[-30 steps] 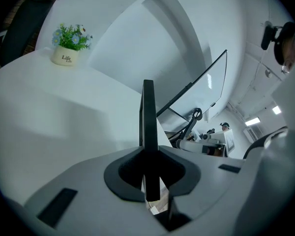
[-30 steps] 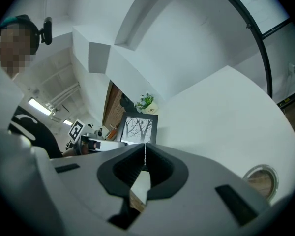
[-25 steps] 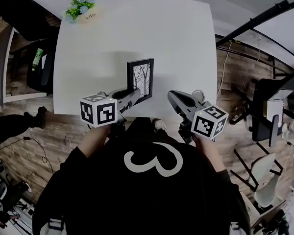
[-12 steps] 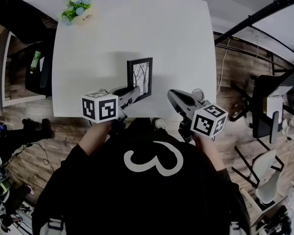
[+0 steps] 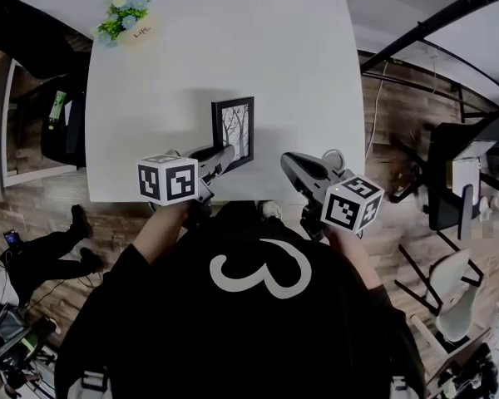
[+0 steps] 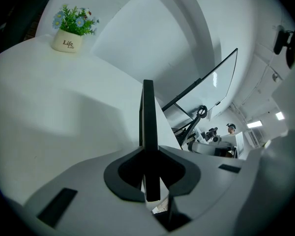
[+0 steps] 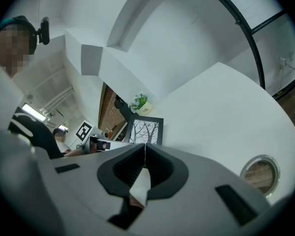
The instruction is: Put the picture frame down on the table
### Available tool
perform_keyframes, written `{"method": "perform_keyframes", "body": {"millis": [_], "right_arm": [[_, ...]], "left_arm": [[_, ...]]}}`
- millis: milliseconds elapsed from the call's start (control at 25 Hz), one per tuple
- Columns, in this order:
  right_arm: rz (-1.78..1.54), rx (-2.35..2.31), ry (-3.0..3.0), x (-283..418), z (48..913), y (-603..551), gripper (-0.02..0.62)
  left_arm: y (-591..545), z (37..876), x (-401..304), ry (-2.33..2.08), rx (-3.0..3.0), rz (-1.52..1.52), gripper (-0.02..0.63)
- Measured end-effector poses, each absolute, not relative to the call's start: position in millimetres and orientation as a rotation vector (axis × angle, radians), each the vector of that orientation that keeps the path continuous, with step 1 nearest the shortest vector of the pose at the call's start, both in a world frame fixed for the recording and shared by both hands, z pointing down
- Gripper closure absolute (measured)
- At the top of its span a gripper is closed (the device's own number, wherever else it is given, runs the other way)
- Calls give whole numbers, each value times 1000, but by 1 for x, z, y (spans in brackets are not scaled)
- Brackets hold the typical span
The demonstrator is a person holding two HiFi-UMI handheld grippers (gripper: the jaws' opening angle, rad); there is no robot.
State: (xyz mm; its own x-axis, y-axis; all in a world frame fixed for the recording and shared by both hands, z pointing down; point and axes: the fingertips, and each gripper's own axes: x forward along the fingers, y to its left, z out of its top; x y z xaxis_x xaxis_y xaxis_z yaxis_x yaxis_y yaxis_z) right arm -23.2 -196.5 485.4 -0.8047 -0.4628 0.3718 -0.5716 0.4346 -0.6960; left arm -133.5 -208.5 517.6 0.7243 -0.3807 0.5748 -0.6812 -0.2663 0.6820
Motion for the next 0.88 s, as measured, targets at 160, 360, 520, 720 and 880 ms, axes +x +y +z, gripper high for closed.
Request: {"method": "perform_keyframes", "body": {"millis": [160, 360, 520, 720, 880], "right_arm": [[1321, 924, -2549, -22, 487, -197, 571], [1346, 922, -2544, -22, 490, -198, 571], [1352, 915, -2545, -24, 489, -200, 571], [1352, 913, -2545, -22, 489, -203, 571], [1361, 910, -2542, -21, 490, -204, 571]], "left_arm": [[-210, 519, -132, -813, 1882, 353, 549], [-216, 520, -133, -813, 1868, 342, 549], [-219, 523, -134, -819, 1853, 344, 549], [-223, 525, -134, -827, 1838, 334, 549], [-227, 525, -132, -823, 1818, 312, 548]]}}
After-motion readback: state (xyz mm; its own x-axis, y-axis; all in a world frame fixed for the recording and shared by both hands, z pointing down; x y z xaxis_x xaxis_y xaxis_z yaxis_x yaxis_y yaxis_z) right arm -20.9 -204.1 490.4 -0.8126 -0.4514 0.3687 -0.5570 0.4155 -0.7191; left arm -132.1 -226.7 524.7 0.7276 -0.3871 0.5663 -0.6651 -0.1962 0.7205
